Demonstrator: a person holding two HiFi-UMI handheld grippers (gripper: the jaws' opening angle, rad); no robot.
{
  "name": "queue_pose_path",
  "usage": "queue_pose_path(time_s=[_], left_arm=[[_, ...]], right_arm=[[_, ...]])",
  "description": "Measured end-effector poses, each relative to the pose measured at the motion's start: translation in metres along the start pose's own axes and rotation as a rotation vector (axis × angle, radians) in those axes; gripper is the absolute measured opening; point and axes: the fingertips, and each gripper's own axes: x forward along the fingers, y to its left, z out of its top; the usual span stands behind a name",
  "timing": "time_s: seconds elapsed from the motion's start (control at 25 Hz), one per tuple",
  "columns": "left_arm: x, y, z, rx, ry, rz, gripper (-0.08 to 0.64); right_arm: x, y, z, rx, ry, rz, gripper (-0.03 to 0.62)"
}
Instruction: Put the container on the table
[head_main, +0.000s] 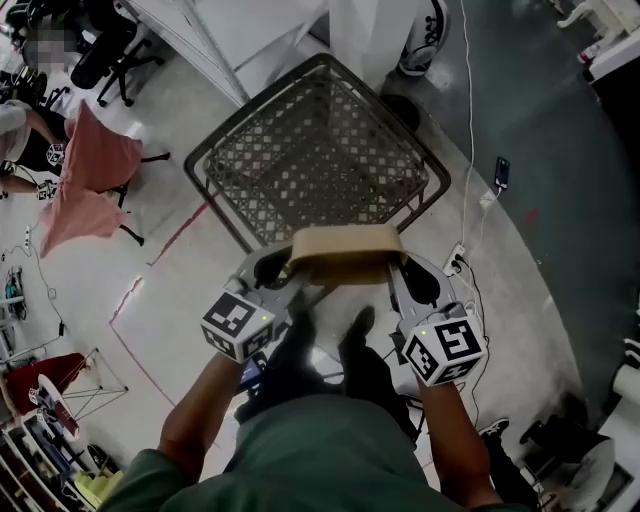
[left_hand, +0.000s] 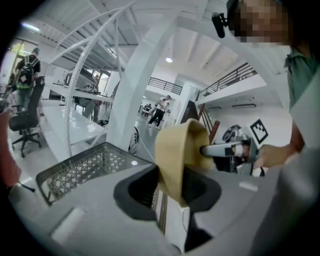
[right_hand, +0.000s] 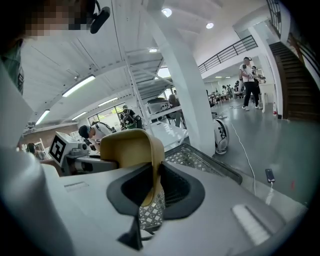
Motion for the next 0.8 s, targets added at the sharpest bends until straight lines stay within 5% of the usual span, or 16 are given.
queue_pose_path(time_s=[0.8], left_arm=[[0.027, 0.021, -0.016, -0.003, 0.046, -0.014, 0.110]], right_arm=[[0.026, -0.025, -0.019, 0.064, 0.029, -0.023, 0.041]])
